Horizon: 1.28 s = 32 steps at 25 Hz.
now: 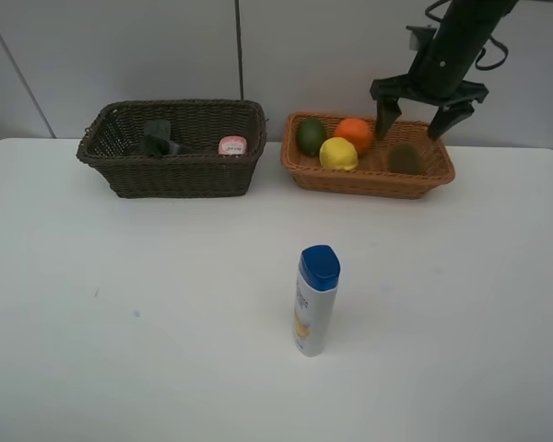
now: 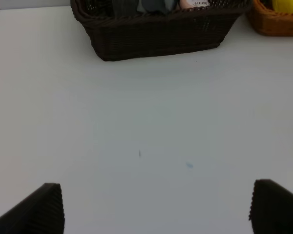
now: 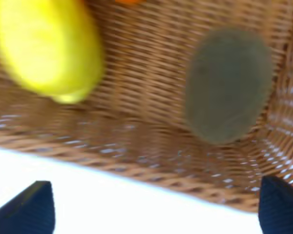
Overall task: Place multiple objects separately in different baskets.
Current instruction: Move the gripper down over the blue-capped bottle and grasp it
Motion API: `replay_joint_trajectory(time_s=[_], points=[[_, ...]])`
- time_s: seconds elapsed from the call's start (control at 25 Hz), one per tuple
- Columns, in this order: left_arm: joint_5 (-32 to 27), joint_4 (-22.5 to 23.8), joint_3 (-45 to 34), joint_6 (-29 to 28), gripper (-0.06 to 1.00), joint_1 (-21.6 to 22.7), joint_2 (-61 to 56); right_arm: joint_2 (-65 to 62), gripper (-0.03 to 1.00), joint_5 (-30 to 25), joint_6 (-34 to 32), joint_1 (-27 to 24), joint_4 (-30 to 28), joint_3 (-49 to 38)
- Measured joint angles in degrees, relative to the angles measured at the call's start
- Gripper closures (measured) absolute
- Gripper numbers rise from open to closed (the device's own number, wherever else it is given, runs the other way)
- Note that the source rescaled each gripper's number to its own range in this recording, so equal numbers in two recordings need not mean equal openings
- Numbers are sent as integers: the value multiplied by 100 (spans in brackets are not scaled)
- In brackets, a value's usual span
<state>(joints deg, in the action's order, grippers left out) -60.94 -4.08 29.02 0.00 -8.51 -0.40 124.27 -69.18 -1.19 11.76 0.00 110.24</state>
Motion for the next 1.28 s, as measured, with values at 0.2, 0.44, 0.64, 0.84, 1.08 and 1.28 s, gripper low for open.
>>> replay_joint_trajectory(time_s=[0.2,0.44,0.64,0.84,1.08,1.28], points=[[0,0,0,0,-6,0,0,-1096,-1,-10,-9,398,103,-594],[0,0,0,0,-6,0,0,-2800,-1,-42,-196,1013,113,-2222],[0,0,0,0,-6,0,0,-3910,-1,-80,-548,2079,130,-3122],[0,0,0,0,-6,0,0,-4102,-1,-74,-856,2878,130,-3574],[0,0,0,0,-6,0,0,-3828,-1,-8,-1006,3128,123,-4075],[0,0,0,0,-6,0,0,-3556,-1,239,-987,3133,331,-4120]])
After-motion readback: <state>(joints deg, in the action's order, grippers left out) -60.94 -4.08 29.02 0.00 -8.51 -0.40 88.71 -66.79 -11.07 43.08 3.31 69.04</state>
